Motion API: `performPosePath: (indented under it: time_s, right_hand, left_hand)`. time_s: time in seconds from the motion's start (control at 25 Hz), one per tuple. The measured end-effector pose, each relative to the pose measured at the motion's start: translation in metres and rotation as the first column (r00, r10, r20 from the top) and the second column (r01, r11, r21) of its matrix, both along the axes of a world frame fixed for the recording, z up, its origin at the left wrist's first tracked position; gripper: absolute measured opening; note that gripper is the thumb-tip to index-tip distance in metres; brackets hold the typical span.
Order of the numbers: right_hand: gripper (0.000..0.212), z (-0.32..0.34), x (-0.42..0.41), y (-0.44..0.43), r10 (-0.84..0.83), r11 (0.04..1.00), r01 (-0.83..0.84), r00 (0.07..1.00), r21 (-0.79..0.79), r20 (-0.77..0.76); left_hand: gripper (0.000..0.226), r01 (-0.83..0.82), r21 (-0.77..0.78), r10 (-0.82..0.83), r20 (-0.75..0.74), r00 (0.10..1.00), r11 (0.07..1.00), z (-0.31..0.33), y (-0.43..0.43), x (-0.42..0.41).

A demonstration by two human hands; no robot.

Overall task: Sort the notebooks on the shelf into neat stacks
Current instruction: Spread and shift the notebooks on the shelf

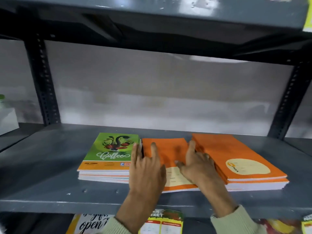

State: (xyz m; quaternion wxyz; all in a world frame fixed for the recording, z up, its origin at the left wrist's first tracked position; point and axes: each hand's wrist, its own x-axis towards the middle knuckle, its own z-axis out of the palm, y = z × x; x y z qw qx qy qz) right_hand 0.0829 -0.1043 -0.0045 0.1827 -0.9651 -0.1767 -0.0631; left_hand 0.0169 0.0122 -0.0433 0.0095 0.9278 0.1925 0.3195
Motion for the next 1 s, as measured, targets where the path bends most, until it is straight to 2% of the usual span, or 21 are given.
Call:
performPosePath:
  time_s: [0.12,0.24,0.32,0.4,0.48,0.52,0.6,0.68,0.72,0.8,0.84,0.92,1.0]
  right_hand:
    - [0.06,0.007,0.002,-0.015,0.023,0.981,-0.057,0.983,0.186,0.18]
    - [0.056,0.026,0.011,-0.046,0.049,0.915,-0.116,0.983,0.387,0.178]
    - [0.049,0.042,0.026,-0.08,0.033,0.886,-0.127,0.977,0.445,0.213]
    - [0.051,0.058,0.047,-0.116,-0.018,0.858,-0.105,0.972,0.502,0.233]
    - [0.055,0.064,0.073,-0.149,-0.077,0.859,-0.037,0.977,0.511,0.201]
    - [0.055,0.061,0.085,-0.162,-0.102,0.887,0.019,0.983,0.461,0.154]
    - [0.053,0.039,0.102,-0.179,-0.096,0.978,0.083,0.993,0.191,0.061]
    - [0.05,0.015,0.107,-0.186,-0.143,0.988,0.142,0.989,-0.059,-0.02]
    - [0.052,0.009,0.107,-0.187,-0.168,0.98,0.165,0.986,-0.108,-0.017]
    - [0.057,0.012,0.102,-0.18,-0.164,0.983,0.171,0.982,-0.066,0.09]
    - [0.058,0.021,0.091,-0.17,-0.131,0.991,0.131,0.975,0.015,0.178]
    - [0.057,0.037,0.063,-0.14,0.016,0.971,-0.086,0.954,0.223,0.299]
    - [0.055,0.039,0.029,-0.104,0.225,0.88,-0.319,0.933,0.351,0.281]
  left_hand:
    - [0.078,0.041,-0.225,-0.013,0.121,0.993,0.973,0.013,0.0,-0.005]
    - [0.082,0.209,-0.448,-0.033,0.369,0.929,0.869,0.034,-0.012,-0.001]
    - [0.087,0.291,-0.48,-0.027,0.483,0.875,0.828,0.048,-0.035,0.012]
    - [0.086,0.35,-0.495,-0.047,0.526,0.849,0.795,0.057,-0.061,0.033]
    - [0.086,0.395,-0.509,-0.096,0.516,0.851,0.765,0.056,-0.085,0.058]
    - [0.086,0.389,-0.528,-0.114,0.478,0.871,0.755,0.051,-0.097,0.07]
    - [0.081,0.339,-0.55,-0.142,0.369,0.918,0.763,0.035,-0.113,0.086]
    - [0.067,0.324,-0.522,-0.185,0.301,0.936,0.789,0.02,-0.122,0.092]
    - [0.064,0.329,-0.499,-0.21,0.279,0.937,0.802,0.018,-0.123,0.092]
    - [0.076,0.294,-0.459,-0.224,0.2,0.954,0.838,0.021,-0.111,0.089]
    - [0.08,0.237,-0.424,-0.183,0.165,0.969,0.874,0.026,-0.101,0.084]
    - [0.082,0.095,-0.321,-0.053,0.139,0.989,0.942,0.031,-0.076,0.067]
    - [0.079,-0.018,-0.199,0.038,0.094,0.995,0.98,0.03,-0.054,0.045]
